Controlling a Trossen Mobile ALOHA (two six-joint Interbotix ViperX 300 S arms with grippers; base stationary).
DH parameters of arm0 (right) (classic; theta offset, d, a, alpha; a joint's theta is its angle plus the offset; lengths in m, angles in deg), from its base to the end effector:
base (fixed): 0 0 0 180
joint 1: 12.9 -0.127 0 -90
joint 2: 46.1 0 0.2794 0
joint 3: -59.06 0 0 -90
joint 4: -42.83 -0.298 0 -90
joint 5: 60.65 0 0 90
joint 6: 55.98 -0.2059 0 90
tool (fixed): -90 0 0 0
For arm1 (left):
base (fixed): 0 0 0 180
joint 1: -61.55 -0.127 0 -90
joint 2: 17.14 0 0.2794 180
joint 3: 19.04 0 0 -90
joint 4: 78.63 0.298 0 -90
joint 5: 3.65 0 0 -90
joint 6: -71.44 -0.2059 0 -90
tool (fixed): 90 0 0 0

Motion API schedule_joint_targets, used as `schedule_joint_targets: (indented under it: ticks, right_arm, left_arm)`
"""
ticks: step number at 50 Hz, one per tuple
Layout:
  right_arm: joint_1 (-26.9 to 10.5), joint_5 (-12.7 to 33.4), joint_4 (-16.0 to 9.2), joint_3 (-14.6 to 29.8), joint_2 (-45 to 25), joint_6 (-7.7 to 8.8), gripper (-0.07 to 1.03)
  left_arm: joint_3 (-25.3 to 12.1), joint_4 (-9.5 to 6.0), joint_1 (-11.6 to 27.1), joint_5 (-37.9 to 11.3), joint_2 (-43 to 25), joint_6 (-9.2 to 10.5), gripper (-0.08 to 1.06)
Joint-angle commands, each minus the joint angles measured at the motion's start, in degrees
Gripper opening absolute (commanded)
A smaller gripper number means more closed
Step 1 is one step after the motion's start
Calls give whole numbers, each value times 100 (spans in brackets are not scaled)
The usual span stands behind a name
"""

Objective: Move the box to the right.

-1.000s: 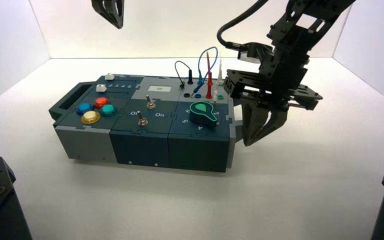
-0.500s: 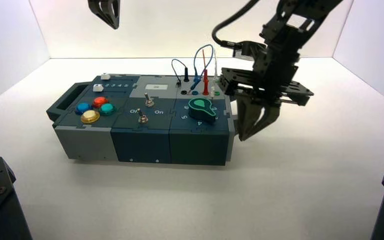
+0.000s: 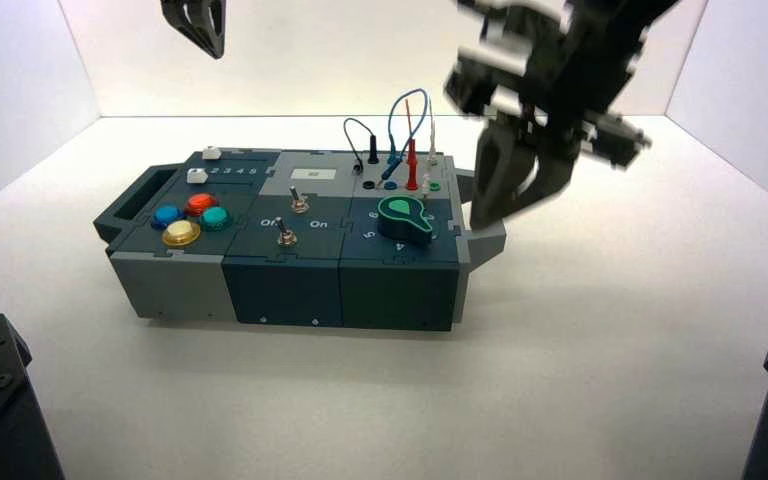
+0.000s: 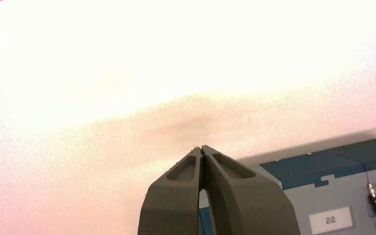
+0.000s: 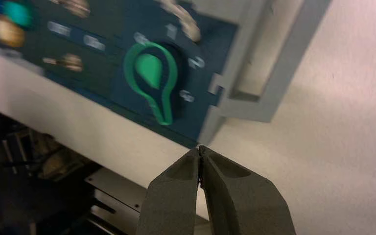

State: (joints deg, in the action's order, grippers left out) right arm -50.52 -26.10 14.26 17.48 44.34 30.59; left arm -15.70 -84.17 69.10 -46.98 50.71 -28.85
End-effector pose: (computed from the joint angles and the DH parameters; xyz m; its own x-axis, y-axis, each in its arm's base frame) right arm 0.1897 0.2167 0.0215 0.0662 0.3934 -0.9170 -0.2292 0.9004 0.3698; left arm 0.4433 -0.0725 0.0661 0.3508 -0.1133 -0.9296 0.2547 0.9668 -0.0218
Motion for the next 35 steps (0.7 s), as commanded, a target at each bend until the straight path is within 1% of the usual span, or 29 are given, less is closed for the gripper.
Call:
schedule_joint_targets:
  ticks: [1, 7, 15, 18, 23, 26, 27, 29, 33, 35]
  right_arm:
    - [9, 26, 97, 281, 229, -9, -2]
    - [9, 26, 246, 396, 246, 0, -2]
    - [9, 26, 615, 527, 360, 9, -2]
    - [35, 26, 835, 624, 457, 18, -2]
    - [149, 35, 1116, 782, 615, 18, -2]
    - [237, 62, 1371, 914, 756, 26, -2]
    - [255, 70, 1415, 940, 773, 26, -2]
    - [316, 97, 1617, 1046, 879, 26, -2]
    - [396, 141, 1890, 1195, 1081, 26, -2]
    - [413, 149, 1986, 1248, 1178, 26, -2]
  left_arm:
    - [-132, 9, -26, -53, 343, -35, -3]
    - [79, 18, -53, -176, 580, -35, -3]
    - [527, 185, -97, -202, 923, -26, -3]
    - [668, 202, -141, -255, 1002, -18, -3]
    - [949, 211, -255, -360, 1116, 35, -3]
    - [1116, 220, -308, -360, 1222, 79, -3]
    - [1178, 220, -325, -360, 1257, 79, -3]
    - [1274, 237, -360, -369, 1301, 88, -3]
    - [1477, 360, -431, -369, 1406, 105, -3]
    - [1582, 457, -501, -378, 1441, 105, -3]
